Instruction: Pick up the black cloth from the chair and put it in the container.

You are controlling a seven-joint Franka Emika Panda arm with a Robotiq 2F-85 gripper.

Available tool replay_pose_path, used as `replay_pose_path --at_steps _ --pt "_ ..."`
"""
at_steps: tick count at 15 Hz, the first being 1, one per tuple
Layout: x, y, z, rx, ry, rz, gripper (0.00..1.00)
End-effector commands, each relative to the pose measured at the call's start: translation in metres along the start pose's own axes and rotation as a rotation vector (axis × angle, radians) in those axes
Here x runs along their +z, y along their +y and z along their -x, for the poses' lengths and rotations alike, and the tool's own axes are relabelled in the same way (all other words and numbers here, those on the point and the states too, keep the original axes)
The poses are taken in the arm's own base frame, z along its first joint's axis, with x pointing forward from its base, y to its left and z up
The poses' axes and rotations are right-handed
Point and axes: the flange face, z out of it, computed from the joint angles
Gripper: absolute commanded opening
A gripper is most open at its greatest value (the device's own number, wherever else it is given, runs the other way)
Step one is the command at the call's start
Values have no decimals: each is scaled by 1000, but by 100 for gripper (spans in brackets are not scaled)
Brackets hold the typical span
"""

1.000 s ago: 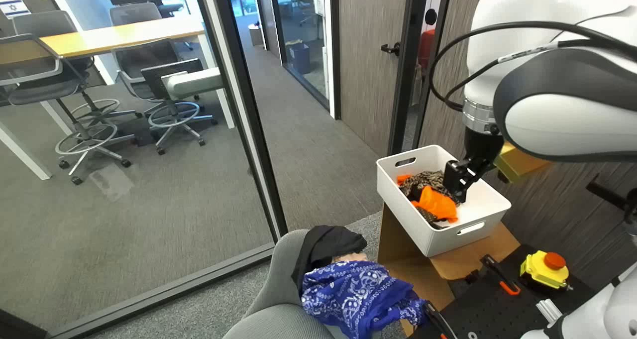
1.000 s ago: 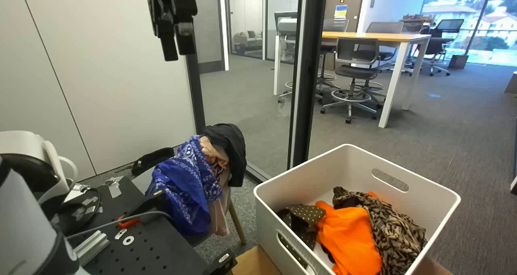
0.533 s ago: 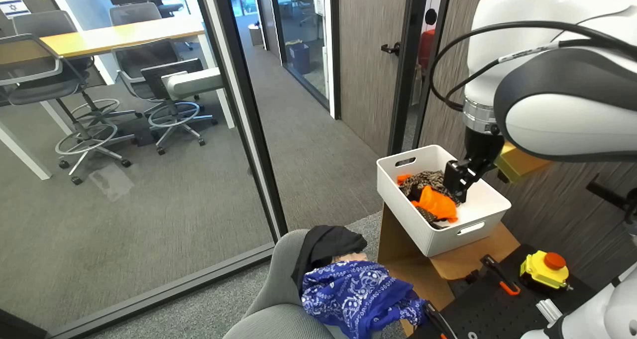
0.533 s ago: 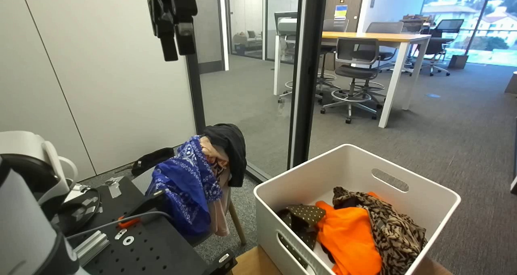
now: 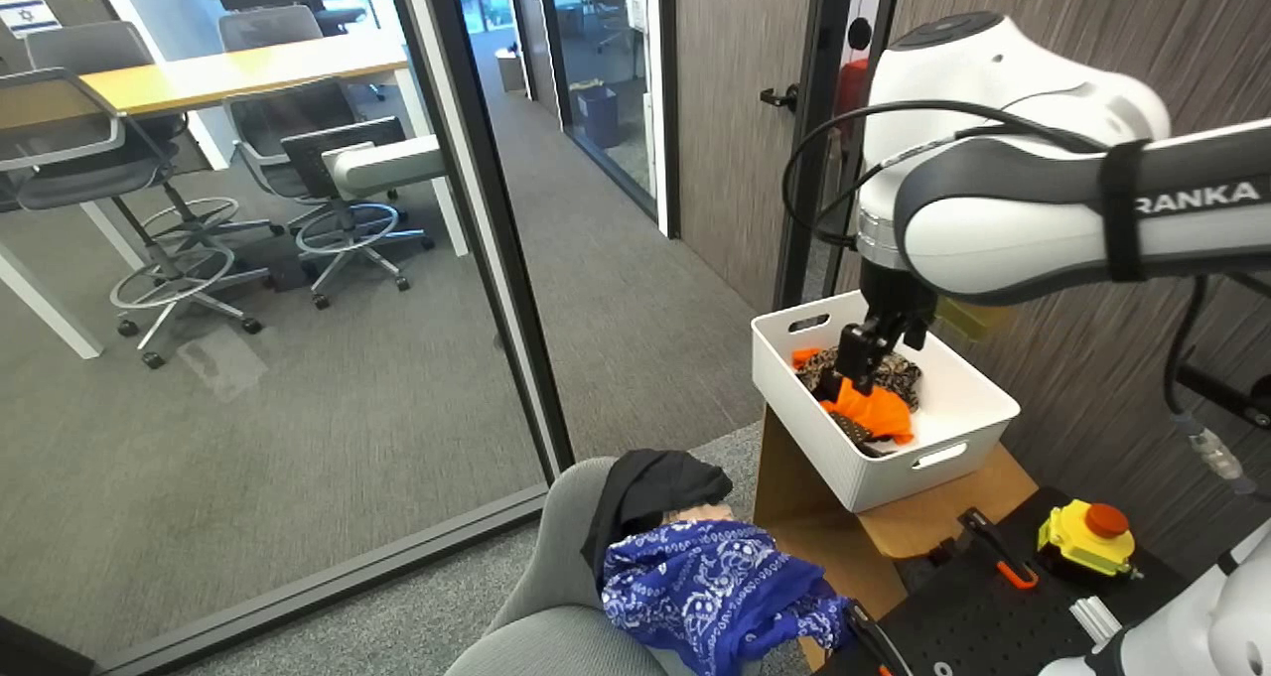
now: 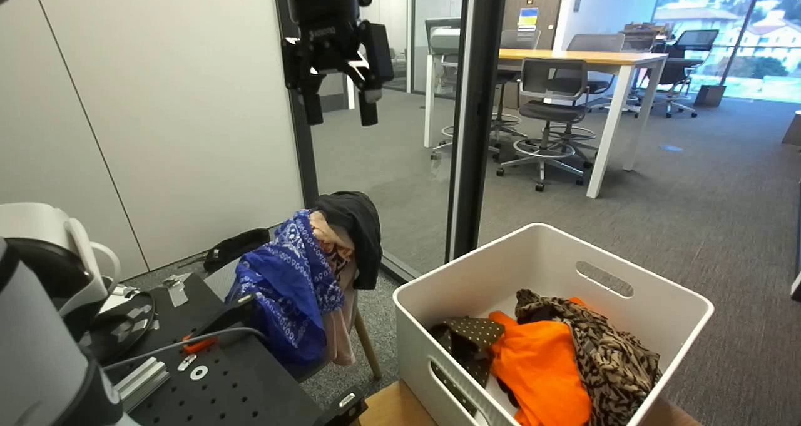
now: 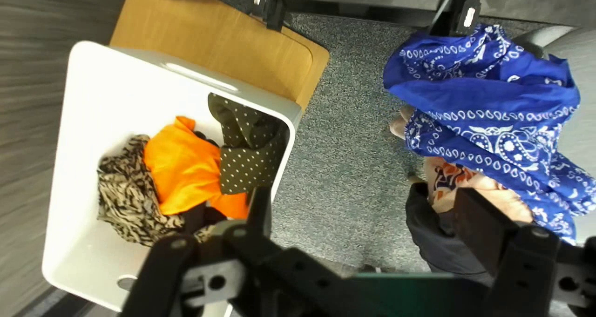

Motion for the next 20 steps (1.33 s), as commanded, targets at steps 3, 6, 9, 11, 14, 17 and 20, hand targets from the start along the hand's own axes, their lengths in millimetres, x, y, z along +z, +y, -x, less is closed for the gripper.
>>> replay_pose_path --at_steps 3,6,9,11,14,17,20 --pt "20 -27 -80 -298 4 -42 100" --pt "28 -68 -104 -460 -7 -56 100" --pt "38 -115 -119 -626 -22 -59 100" --pt "46 -147 -126 -737 -35 -56 100" --pt "63 -198 -132 -899 -61 -59 100" --pt "80 -240 -142 -1061 -87 -55 100" --pt "106 -277 -156 -1220 -111 -33 100"
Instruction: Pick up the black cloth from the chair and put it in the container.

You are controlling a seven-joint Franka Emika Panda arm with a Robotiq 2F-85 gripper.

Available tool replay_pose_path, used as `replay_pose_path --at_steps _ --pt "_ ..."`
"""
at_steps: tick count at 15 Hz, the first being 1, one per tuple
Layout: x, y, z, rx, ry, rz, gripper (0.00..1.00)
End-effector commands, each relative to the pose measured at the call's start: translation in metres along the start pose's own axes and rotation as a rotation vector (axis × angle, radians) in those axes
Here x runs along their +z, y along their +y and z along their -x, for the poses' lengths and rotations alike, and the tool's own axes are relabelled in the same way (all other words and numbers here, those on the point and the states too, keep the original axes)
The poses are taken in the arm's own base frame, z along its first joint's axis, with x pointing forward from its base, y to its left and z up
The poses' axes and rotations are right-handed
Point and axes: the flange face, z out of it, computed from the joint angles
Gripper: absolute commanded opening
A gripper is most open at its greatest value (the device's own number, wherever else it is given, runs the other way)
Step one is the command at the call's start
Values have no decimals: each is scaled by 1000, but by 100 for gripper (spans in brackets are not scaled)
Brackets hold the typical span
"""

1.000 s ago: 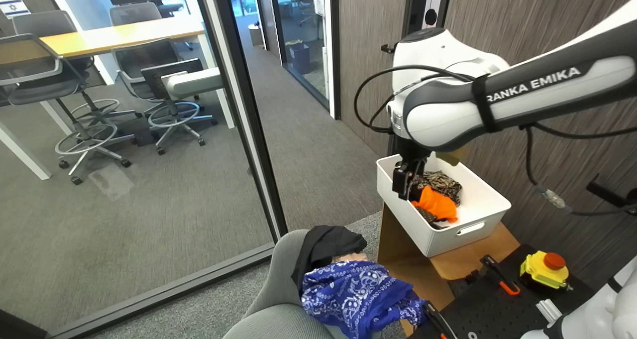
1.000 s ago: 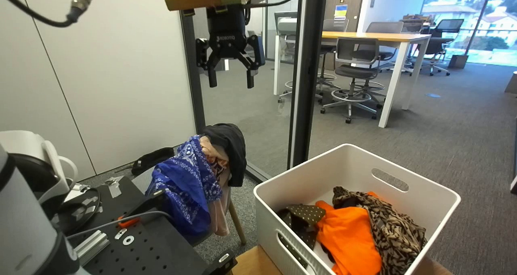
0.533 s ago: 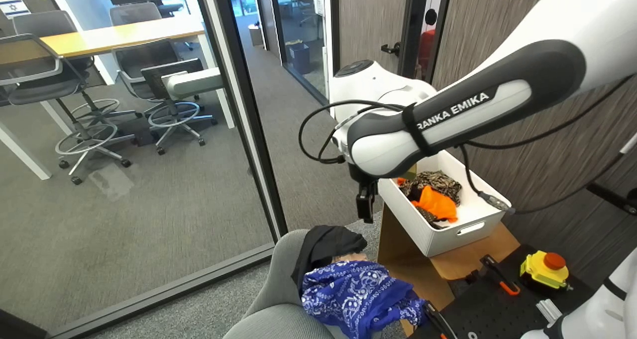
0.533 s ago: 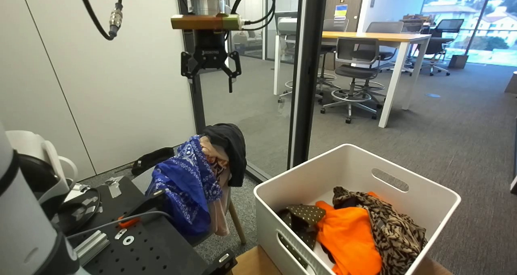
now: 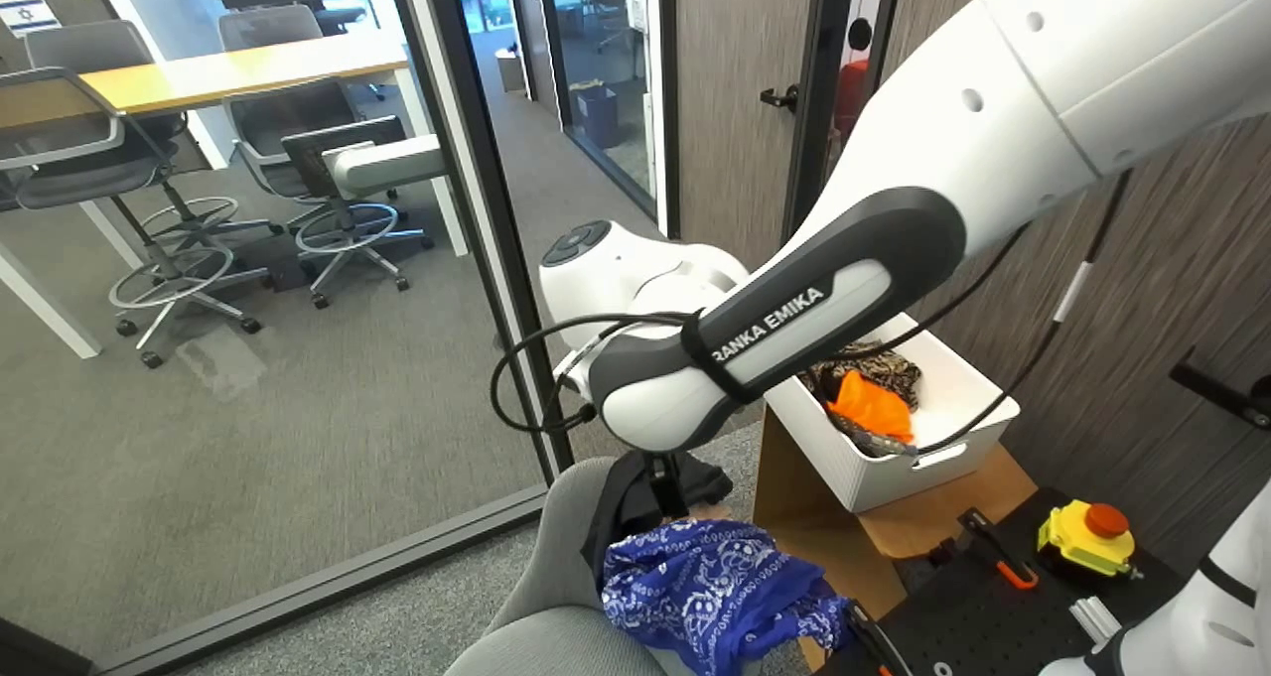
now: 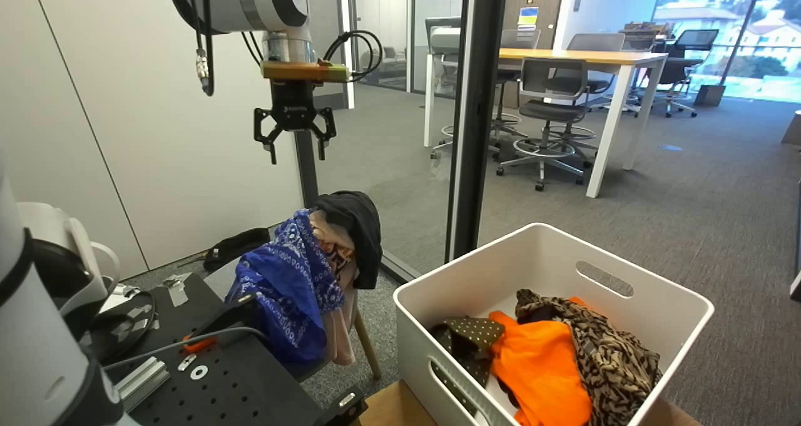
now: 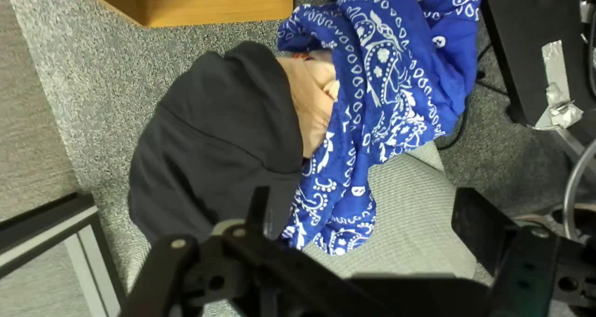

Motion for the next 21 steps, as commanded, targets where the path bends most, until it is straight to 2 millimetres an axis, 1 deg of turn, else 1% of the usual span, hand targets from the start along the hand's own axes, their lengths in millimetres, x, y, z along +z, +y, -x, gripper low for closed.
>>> replay_pose_path --at_steps 1,2,5,8,11,14,18,21 --pt "21 9 -51 -193 -35 18 100" --pt "33 11 -63 -245 -51 22 100" --pt "62 22 -89 -402 -95 42 100" --pt "83 35 -109 -555 -146 65 100" --pt "95 41 -124 -702 -166 92 100" --pt "101 41 -133 -788 -183 126 100" --pt "108 38 -140 -828 -200 156 100" --pt "118 38 -141 -846 -238 187 100"
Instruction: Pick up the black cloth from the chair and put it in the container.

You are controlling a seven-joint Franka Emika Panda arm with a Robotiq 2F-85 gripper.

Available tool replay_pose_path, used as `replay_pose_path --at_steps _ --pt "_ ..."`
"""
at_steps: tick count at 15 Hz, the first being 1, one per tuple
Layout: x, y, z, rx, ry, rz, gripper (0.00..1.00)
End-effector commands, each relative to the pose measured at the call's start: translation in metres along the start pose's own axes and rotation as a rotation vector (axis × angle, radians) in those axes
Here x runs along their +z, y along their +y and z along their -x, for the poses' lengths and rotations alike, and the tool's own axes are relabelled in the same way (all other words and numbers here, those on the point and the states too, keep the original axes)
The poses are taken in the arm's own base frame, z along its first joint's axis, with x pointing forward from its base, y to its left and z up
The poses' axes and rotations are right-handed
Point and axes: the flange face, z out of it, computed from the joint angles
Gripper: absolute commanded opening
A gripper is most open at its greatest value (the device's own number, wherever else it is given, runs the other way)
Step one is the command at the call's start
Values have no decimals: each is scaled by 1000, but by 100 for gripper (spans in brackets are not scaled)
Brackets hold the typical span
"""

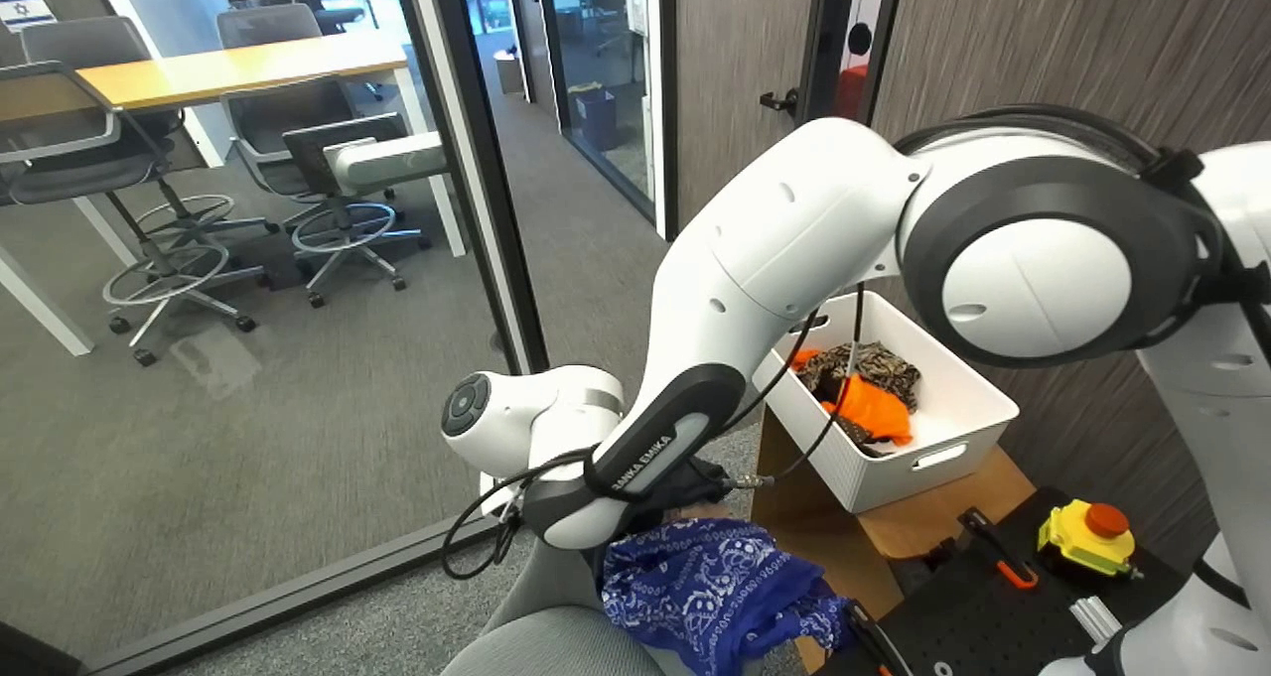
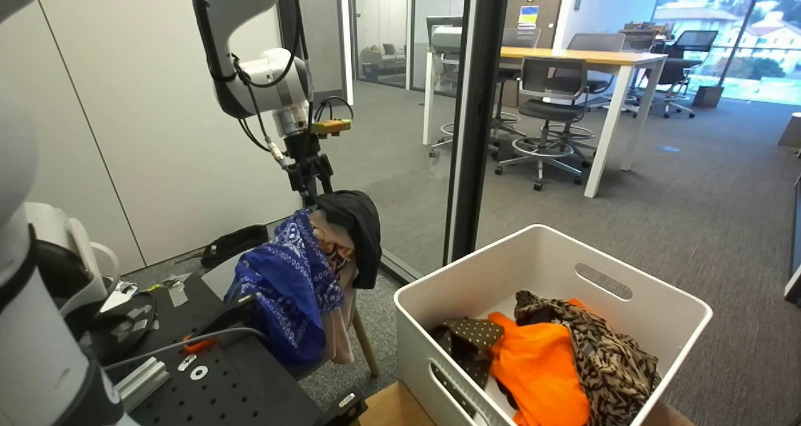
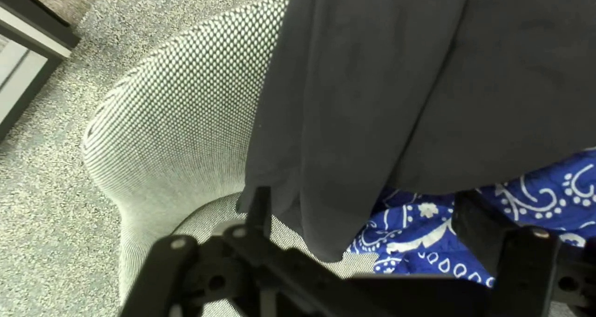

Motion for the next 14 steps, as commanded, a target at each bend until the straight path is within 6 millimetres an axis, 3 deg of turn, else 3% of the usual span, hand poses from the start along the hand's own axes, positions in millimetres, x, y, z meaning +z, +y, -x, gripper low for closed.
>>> replay_pose_path --at_steps 1,5,14 --pt "9 8 -1 -38 -64 33 100" --pt "25 9 2 -63 -110 32 100" --pt "34 10 3 -69 -108 19 100"
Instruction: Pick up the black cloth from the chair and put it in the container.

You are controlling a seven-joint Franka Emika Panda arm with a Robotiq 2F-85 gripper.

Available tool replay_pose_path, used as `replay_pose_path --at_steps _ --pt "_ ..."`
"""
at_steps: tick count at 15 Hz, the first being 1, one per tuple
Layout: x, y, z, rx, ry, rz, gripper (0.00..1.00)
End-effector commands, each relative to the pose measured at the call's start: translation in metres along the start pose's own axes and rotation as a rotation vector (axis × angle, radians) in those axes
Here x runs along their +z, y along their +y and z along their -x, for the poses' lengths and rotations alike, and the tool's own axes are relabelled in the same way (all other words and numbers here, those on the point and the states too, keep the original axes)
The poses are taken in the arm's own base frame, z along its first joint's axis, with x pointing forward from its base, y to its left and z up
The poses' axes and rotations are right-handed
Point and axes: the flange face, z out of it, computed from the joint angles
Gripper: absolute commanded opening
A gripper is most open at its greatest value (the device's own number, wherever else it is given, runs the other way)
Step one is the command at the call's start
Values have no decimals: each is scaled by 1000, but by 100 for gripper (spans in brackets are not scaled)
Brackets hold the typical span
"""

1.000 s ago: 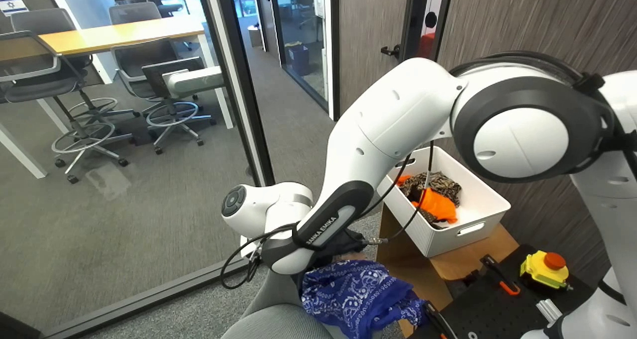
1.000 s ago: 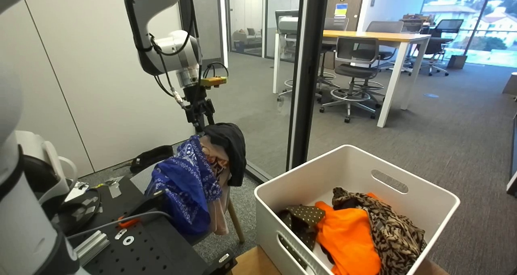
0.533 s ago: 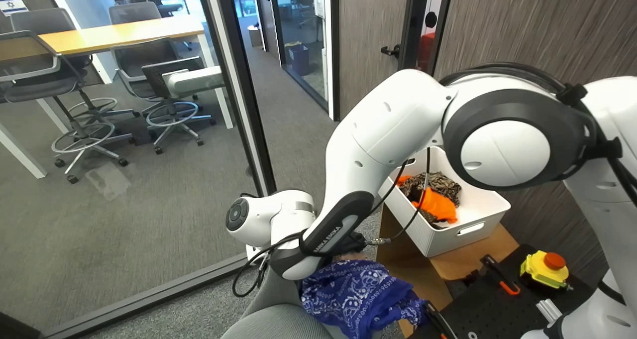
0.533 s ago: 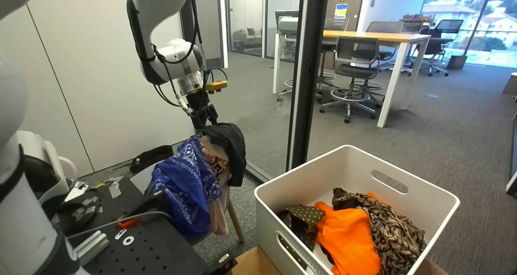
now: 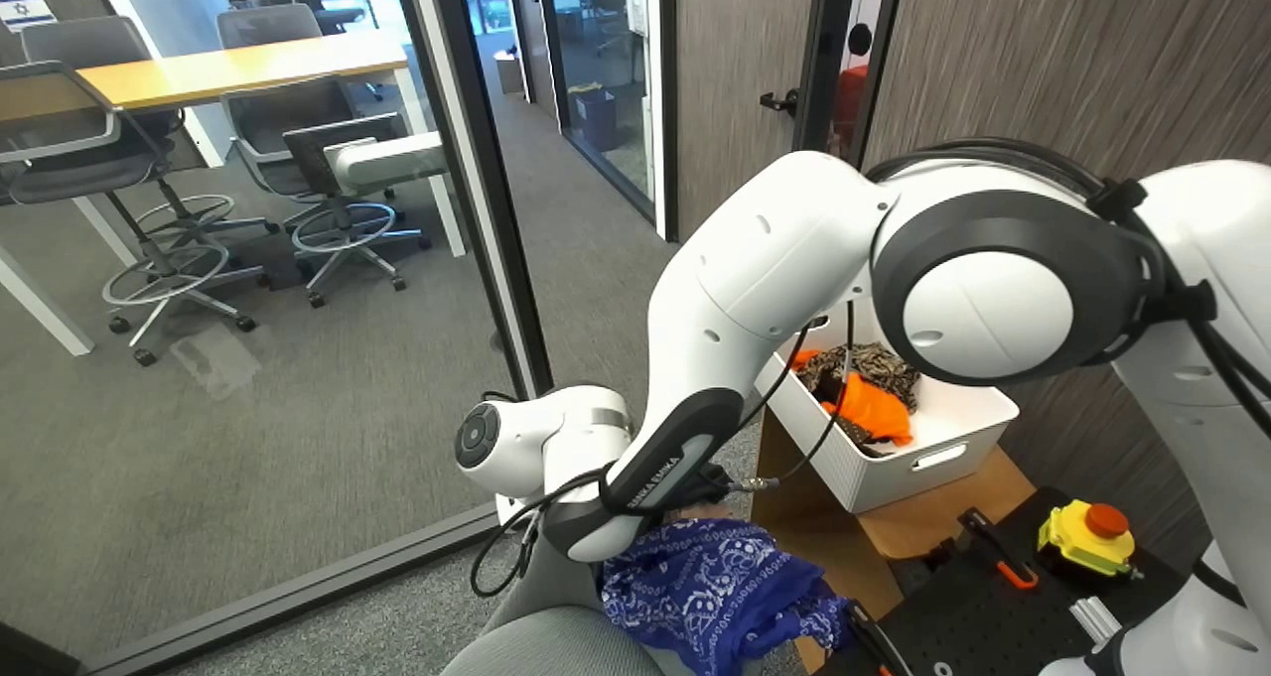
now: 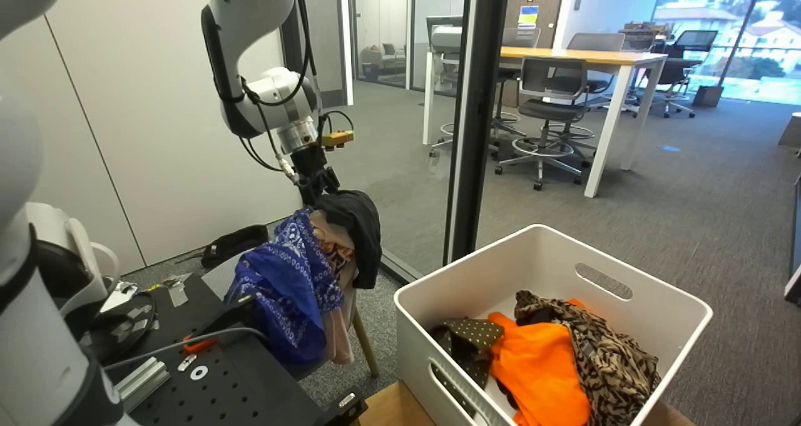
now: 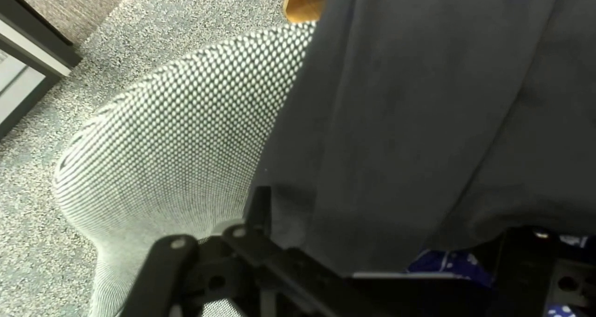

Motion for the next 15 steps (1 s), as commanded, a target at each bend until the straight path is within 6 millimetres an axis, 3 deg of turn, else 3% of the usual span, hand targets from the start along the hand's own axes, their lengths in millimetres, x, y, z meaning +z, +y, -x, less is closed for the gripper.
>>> replay_pose_path --at_steps 1,7,8,9,10,15 --pt "-1 7 4 0 -15 10 100" --pt "0 8 6 1 -10 7 100" --pt "0 8 7 2 -6 6 75" --pt "0 8 8 3 -5 7 75" --pt "1 9 9 4 -5 6 68" --pt "3 8 15 11 -5 4 28"
